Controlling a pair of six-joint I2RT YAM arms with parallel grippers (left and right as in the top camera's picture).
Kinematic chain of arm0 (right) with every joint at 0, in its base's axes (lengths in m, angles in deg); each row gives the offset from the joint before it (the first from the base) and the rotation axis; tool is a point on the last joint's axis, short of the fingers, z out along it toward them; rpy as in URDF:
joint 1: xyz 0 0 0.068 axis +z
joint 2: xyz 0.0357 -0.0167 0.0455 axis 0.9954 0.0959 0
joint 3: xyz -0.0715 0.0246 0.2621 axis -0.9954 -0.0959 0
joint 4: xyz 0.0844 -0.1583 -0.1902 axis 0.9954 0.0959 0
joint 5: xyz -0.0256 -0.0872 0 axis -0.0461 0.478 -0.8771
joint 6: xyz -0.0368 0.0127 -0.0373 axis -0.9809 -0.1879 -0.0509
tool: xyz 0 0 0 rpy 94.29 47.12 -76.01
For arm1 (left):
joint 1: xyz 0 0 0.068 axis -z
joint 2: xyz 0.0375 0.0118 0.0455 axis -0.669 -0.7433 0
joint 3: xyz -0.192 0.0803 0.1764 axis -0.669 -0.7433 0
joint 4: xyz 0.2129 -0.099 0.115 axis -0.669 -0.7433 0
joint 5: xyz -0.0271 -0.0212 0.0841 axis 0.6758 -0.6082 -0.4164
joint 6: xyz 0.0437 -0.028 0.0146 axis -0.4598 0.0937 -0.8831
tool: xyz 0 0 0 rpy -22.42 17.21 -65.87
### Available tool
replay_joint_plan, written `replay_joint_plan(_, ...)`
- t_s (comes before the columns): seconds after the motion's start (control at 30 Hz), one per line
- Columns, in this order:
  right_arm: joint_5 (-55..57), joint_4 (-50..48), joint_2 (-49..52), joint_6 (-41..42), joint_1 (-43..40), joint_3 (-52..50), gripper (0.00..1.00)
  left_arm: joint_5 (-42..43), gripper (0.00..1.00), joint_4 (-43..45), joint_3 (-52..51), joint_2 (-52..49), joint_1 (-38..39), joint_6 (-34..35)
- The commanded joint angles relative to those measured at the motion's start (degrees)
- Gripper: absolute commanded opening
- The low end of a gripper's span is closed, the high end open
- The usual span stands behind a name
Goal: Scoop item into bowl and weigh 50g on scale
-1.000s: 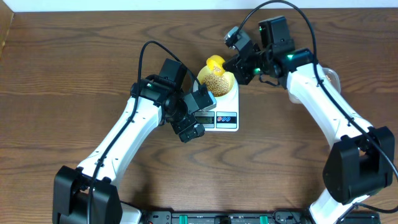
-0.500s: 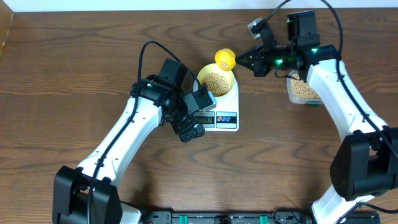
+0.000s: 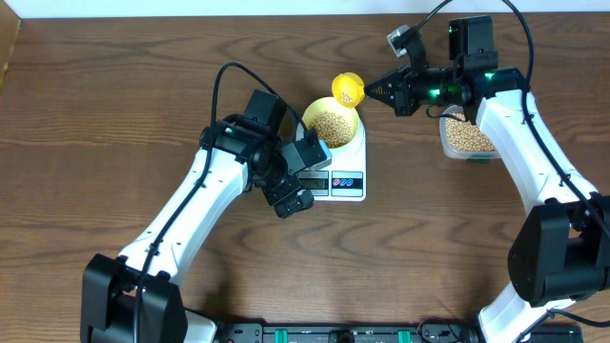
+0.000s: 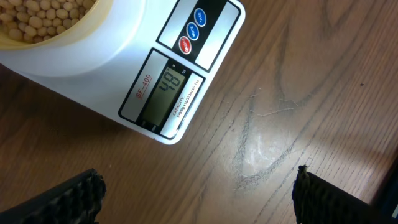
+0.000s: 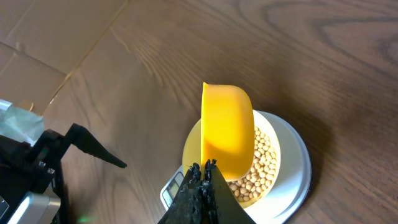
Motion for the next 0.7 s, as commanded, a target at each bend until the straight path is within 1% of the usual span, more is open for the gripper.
replay_joint_plan(0.0,-1.6,-0.2,-1.57,0.59,-0.2,1.29,0.01,0.5,0.98,-0.13,-0.13,-0.37,-0.2,-0.37)
replay_joint_plan(0.47,-1.36,-0.22,-1.57,0.55,0.37,1.29,0.01,0.5,0.98,-0.13,-0.13,-0.37,-0.2,-0.37)
replay_joint_plan(0.67,2.14,-0.61,-1.57,-0.63,1.84,1.29,0.01,0.5,0.98,-0.13,-0.13,-0.37,-0.2,-0.39)
